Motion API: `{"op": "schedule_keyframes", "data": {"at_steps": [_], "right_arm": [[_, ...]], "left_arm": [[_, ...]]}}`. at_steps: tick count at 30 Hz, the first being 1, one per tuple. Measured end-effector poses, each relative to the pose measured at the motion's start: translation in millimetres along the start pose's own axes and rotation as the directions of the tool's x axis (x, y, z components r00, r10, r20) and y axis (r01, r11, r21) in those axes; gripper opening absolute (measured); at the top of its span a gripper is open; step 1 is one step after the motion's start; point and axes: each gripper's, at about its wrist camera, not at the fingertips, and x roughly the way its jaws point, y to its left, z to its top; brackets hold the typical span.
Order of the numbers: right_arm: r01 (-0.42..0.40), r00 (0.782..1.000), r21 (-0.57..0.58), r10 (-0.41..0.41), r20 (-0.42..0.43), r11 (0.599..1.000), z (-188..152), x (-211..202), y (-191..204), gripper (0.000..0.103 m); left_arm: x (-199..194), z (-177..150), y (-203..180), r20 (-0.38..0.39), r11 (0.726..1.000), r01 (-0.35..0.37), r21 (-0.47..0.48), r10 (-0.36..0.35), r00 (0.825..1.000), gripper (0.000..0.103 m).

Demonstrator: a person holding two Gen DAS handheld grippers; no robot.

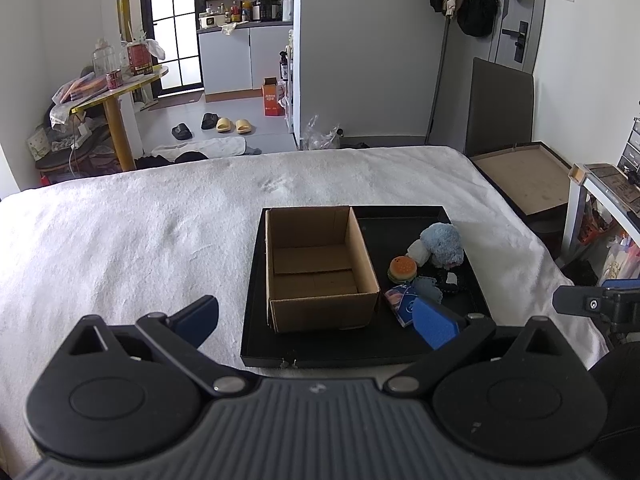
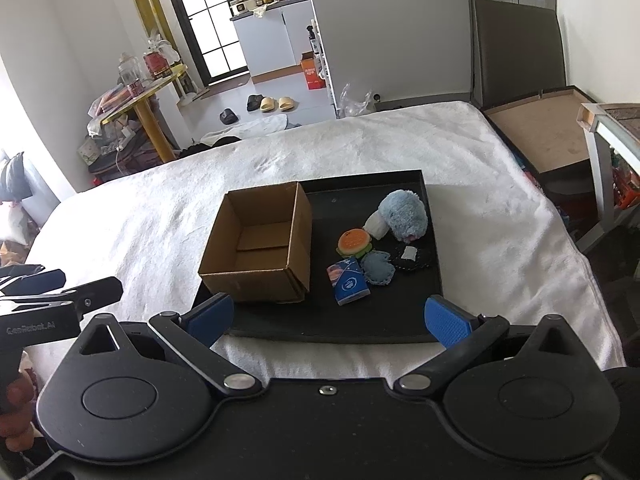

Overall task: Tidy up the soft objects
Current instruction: 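Move both tools toward the black tray with the cardboard box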

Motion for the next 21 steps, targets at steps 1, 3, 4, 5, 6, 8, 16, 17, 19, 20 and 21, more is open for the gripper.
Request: {"op": "schedule_keyframes", "data": {"at_steps": [1, 3, 4, 5, 6, 8, 16, 17, 19, 20, 21], "right_arm": [[0.002, 1.000, 0.000, -0.002, 0.001, 1.000, 0.2, -0.4, -0.1, 0.103], [0.003, 1.000, 0.003, -0.003, 0.001, 1.000, 0.1, -0.5, -1.8, 0.103], [0.004, 1.000, 0.001, -0.004, 0.001, 1.000, -0.8, -0.2, -1.3, 0.103], [0.006, 1.000, 0.001, -0.006, 0.000, 1.000, -1.2, 0.0, -1.1, 0.103], [0.006, 1.000, 0.001, -0.006, -0.001, 1.000, -1.1, -0.1, -1.9, 0.103], [0.009, 1.000, 0.000, -0.009, -0.003, 1.000, -1.2, -0.2, -1.6, 0.103], [0.022, 1.000, -0.003, -0.022, -0.003, 1.000, -2.9, -0.9, 0.5, 0.103], [0.023, 1.000, -0.004, -0.023, -0.003, 1.000, -3.5, -1.0, 0.8, 0.103], [0.023, 1.000, -0.006, -0.023, -0.006, 1.000, -3.9, -0.6, 1.7, 0.103], [0.022, 1.000, -0.008, -0.022, -0.007, 1.000, -4.5, -0.3, 1.6, 0.103], [0.023, 1.000, -0.011, -0.023, -0.008, 1.000, -4.6, -0.3, 2.4, 0.103]], "left_arm": [[-0.5, 0.2, -0.1, 0.001, 1.000, -0.001, 0.001, 0.001, 1.000, 0.102], [-0.9, 0.2, -0.1, 0.000, 1.000, 0.000, -0.002, 0.000, 1.000, 0.102], [-1.1, 0.1, -0.4, -0.001, 1.000, 0.000, -0.002, 0.000, 1.000, 0.102], [-1.1, 0.2, -0.5, -0.002, 1.000, 0.000, -0.001, 0.000, 1.000, 0.102], [-0.9, 0.1, -0.5, -0.003, 1.000, 0.001, -0.001, -0.001, 1.000, 0.102], [-1.2, 0.4, -0.9, -0.004, 1.000, 0.001, 0.003, -0.001, 1.000, 0.102], [-1.2, 0.2, -1.3, -0.004, 1.000, 0.000, 0.003, 0.000, 1.000, 0.102], [-1.4, 0.3, -1.4, -0.004, 1.000, 0.000, 0.003, 0.000, 1.000, 0.102], [-1.7, 0.3, -1.3, -0.004, 1.000, -0.002, 0.002, 0.002, 1.000, 0.102], [-2.2, 0.5, -1.3, -0.003, 1.000, -0.001, 0.003, 0.001, 1.000, 0.102], [-2.6, 0.5, -1.0, -0.002, 1.000, 0.000, 0.004, 0.000, 1.000, 0.102]]}}
